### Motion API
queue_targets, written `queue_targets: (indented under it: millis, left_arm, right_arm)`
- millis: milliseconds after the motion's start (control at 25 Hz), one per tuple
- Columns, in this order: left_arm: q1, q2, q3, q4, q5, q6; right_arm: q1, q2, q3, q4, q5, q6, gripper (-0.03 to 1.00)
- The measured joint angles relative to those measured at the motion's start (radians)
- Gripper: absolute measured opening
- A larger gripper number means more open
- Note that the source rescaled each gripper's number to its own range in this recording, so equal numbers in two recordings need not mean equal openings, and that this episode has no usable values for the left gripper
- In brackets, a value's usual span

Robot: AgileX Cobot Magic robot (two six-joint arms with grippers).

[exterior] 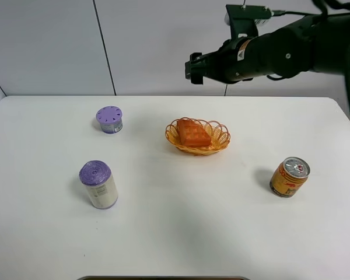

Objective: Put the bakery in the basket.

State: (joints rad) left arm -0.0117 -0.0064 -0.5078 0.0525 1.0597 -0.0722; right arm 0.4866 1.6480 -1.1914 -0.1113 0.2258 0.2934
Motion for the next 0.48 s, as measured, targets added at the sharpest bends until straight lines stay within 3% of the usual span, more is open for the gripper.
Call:
queue_targets:
  millis: [480]
  left_arm:
    - [0.0,0.0,0.0,0.0,0.0,0.0]
  right_arm:
    - [-0.009,-0.338,0.0,-0.169,0.164,-0.001,0.52]
